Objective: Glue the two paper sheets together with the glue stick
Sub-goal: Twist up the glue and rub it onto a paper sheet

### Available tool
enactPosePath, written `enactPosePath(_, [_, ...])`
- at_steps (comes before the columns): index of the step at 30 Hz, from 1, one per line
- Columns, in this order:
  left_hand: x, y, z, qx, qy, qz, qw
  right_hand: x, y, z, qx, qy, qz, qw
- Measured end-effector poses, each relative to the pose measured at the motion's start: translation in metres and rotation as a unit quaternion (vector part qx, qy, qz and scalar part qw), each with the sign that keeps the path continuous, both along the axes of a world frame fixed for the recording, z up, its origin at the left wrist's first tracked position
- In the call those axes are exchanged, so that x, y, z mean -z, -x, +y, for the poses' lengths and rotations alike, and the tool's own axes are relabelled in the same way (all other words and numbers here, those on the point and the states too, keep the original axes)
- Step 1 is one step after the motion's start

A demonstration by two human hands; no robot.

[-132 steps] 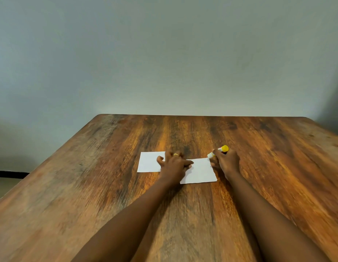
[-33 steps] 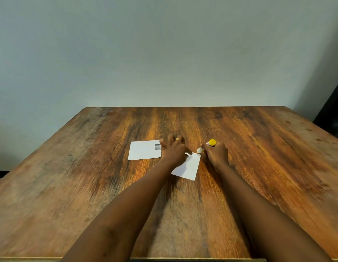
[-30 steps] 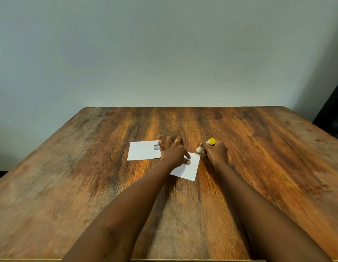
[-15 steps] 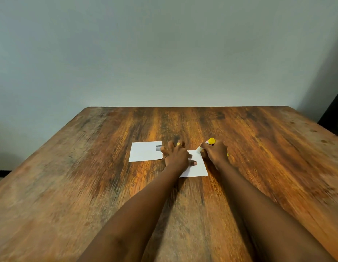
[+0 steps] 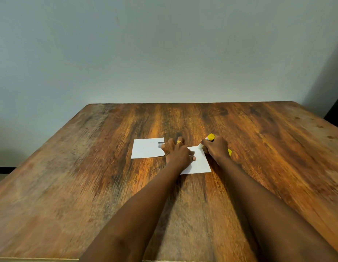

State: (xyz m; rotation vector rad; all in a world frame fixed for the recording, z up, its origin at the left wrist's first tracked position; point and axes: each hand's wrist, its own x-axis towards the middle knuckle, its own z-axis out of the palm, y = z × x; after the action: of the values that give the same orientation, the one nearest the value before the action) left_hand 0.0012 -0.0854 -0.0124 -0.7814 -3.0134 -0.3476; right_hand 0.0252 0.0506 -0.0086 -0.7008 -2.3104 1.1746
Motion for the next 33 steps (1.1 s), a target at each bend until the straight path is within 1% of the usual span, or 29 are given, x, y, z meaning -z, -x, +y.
enactPosePath(10, [-0.002, -0.001, 0.0, -0.003, -0.005, -0.007, 1.0, 0.002, 0.003, 0.002, 0.011, 0.006, -0.002, 1.0])
enactPosePath(24, [-0.002, -0.003, 0.002, -0.014, 0.01, -0.002, 1.0, -0.006, -0.005, 0.002, -0.026, -0.016, -0.035, 0.999])
enactPosePath(33, [-0.002, -0.004, 0.003, -0.017, 0.011, -0.002, 1.0, -0.01, -0.019, -0.001, -0.024, 0.005, -0.055, 0.998])
